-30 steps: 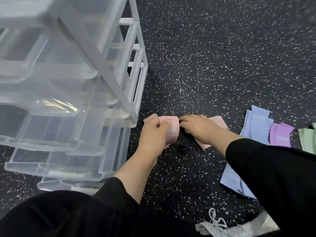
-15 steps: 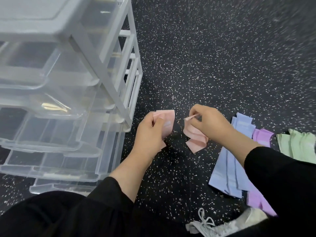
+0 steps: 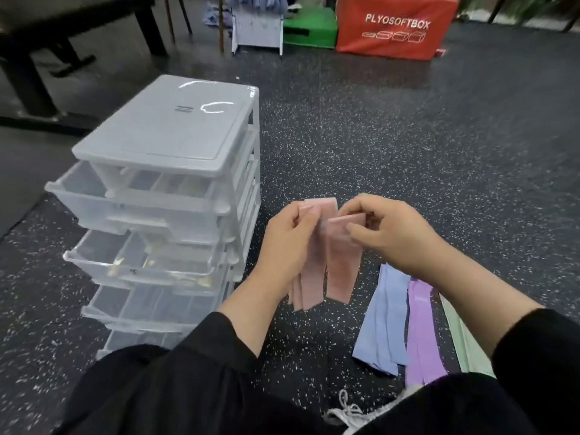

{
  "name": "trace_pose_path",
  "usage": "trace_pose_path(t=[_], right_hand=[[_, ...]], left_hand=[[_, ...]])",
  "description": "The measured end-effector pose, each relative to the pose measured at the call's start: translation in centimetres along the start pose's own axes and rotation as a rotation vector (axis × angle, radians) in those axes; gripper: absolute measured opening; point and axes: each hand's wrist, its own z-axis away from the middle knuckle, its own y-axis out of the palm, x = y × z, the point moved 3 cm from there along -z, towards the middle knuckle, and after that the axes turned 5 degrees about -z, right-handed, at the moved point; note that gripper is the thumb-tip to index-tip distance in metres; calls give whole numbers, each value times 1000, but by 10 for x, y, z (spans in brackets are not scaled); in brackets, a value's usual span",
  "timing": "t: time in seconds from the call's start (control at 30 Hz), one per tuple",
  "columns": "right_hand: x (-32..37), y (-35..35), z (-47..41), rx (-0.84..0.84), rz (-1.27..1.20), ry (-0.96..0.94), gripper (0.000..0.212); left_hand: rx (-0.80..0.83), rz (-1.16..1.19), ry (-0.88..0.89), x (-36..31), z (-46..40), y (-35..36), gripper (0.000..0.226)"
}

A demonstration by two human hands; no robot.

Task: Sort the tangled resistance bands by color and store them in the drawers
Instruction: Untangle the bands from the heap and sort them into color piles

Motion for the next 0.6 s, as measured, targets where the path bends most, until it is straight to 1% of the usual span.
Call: trace_pose_path(t=[0.1,0.17,0.23,0.33,0.47,0.5,0.57,0.6], right_hand=[[37,-7,9,-23,0,-35,16],[54,-9,13,-66,18,-52,7],[66,-9,19,-111,-14,-57,2],[77,-3,28,-196,-4,-50,7],[86,3,40,-309,44,-28,13],[88,4,43,-327,59,-28,13],[89,4,50,-373,60,-37,15],[87,5,53,-399,29,-31,22]], left_hand=[[43,52,18,-29,17,-8,17],[70,100,1,-43,28,-14,17],[84,178,-28,-53,39,-20,17],[120,279,-38,-65,55,-26,23],[184,369,-49,-74,74,-25,41],[197,376,-45,-76,78,-24,42],[182,343,-8,-77,85,-23,32],[156,318,-1,-78,86,-24,27]])
